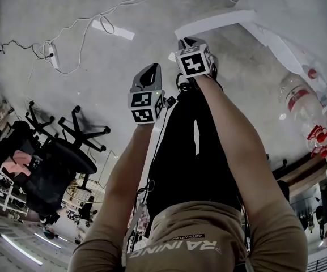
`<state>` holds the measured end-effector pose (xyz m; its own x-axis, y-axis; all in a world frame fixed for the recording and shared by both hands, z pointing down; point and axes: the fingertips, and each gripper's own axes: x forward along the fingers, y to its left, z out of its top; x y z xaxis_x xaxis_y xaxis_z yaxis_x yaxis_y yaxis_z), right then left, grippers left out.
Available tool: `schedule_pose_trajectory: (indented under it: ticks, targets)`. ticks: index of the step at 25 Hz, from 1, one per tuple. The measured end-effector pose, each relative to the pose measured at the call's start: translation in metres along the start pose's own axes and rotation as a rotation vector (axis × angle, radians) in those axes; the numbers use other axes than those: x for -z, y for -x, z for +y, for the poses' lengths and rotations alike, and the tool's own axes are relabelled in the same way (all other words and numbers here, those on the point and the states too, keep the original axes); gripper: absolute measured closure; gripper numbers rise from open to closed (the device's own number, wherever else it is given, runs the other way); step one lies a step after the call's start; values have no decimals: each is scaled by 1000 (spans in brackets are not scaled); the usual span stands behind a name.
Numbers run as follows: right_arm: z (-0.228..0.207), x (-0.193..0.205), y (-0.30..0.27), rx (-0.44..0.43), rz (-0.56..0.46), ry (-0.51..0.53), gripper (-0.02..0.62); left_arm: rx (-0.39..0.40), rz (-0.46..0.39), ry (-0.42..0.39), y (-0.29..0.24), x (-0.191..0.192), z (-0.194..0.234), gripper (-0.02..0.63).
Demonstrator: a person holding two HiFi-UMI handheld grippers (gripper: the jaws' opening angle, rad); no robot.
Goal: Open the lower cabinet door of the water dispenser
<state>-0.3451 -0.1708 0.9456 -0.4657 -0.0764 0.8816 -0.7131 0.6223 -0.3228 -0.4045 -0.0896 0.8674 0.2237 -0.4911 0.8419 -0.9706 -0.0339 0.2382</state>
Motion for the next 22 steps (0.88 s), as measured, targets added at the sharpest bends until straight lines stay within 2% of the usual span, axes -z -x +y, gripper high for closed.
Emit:
schedule_pose_trajectory:
  ticks: [11,17,22]
  targets:
    - [-16,-28,-16,-4,-14,21,575,-19,5,61,0,4,4,606]
    - [-25,-41,-25,11,-47,59,586,-28,-3,67,-6,9,11,606]
    - [-27,-43,-26,4,-30,96,588,-32,-6,60,-4,0,17,606]
